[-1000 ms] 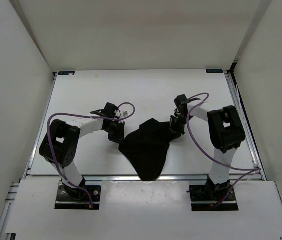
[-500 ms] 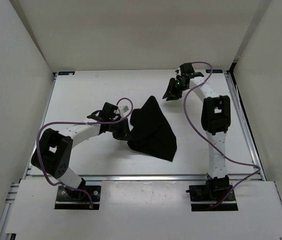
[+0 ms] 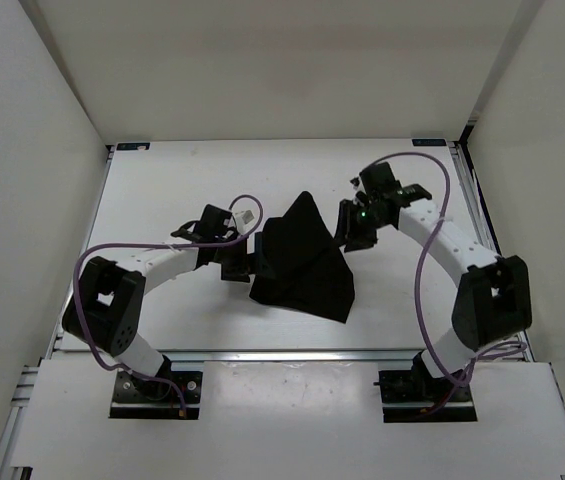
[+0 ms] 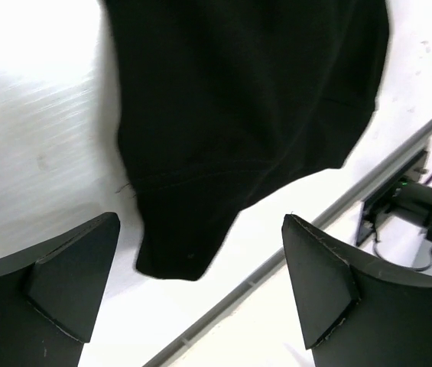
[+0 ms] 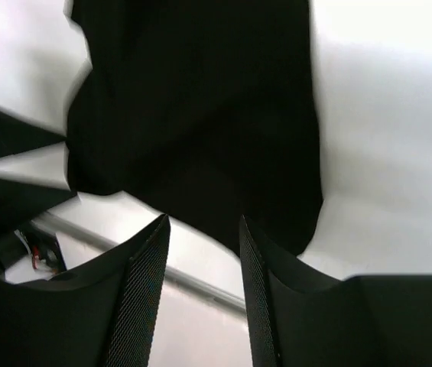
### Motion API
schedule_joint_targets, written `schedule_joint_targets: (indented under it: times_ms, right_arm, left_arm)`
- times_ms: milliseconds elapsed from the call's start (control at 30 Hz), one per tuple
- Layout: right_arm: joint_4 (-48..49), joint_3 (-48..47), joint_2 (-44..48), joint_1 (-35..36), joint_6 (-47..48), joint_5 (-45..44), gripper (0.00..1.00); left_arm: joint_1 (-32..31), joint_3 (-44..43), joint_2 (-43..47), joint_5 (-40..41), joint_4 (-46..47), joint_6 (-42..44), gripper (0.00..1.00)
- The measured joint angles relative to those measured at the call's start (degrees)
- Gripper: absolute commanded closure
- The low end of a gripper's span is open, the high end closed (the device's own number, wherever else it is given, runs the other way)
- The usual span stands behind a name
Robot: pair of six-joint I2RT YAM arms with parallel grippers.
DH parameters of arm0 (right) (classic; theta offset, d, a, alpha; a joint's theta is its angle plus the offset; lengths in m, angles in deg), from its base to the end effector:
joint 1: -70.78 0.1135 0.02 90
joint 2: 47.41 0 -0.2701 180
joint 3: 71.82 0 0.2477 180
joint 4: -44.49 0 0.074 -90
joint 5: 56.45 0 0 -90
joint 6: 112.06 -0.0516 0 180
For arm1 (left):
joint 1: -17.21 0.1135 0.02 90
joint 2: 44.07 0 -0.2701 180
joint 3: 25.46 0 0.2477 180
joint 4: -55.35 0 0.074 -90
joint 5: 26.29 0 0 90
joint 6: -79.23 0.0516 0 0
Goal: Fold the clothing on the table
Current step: Flatten the skirt out
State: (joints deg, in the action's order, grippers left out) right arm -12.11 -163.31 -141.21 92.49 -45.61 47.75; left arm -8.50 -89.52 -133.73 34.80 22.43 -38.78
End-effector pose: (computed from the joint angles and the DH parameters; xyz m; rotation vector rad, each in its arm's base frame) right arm 0.3200 0.1410 0.2668 -0.0497 2.6741 0.5934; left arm 0.2631 -0.1544 0.1749 0.1427 2.7179 -0.9699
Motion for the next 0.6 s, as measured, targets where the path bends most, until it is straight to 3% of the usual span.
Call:
schedule_joint_targets:
  times_ms: [200, 300, 600]
  right_arm:
    - [0.9, 18.9, 10.1, 1.1, -5.1, 0.3, 0.53]
    - [0.8, 26.0, 14.8, 0.9, -8.3, 0.4, 0.54]
    - [0.7, 31.5, 24.0, 0.8, -14.1, 0.5, 0.54]
  left_arm:
    - [2.2, 5.9, 0.1, -0.6, 1.1, 1.6, 0.04]
    - [5.9, 10.0, 2.1, -4.8, 4.7, 0.5, 0.06]
    - [11.0, 17.5, 1.0, -15.6, 18.3, -6.0, 0.21]
